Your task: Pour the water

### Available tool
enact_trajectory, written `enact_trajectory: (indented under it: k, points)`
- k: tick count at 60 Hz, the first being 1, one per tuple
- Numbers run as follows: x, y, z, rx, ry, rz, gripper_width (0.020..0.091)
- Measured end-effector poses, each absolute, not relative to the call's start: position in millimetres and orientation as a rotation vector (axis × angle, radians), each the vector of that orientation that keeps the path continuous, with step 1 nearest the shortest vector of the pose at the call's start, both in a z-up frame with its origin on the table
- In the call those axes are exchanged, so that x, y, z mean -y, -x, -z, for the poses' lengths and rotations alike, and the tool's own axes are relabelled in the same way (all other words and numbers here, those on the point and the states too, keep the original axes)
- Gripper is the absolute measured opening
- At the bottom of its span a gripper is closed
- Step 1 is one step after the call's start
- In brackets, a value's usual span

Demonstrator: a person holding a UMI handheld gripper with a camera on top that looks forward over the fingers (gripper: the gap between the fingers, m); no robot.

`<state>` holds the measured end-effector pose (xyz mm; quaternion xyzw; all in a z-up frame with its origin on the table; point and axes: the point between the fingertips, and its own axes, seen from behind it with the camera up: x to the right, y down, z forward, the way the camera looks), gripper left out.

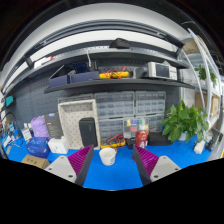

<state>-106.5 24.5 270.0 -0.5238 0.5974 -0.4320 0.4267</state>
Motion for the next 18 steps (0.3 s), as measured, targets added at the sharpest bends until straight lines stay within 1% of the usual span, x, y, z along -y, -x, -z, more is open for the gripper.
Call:
enact_trajectory:
  k: [8,18]
  points:
    - [-33.0,123.2,-282.0,-1.477,1.357,1.101,0.0814]
    - [-43.9,135.0,-276.5,-1.471,1.393,1.082,0.0811]
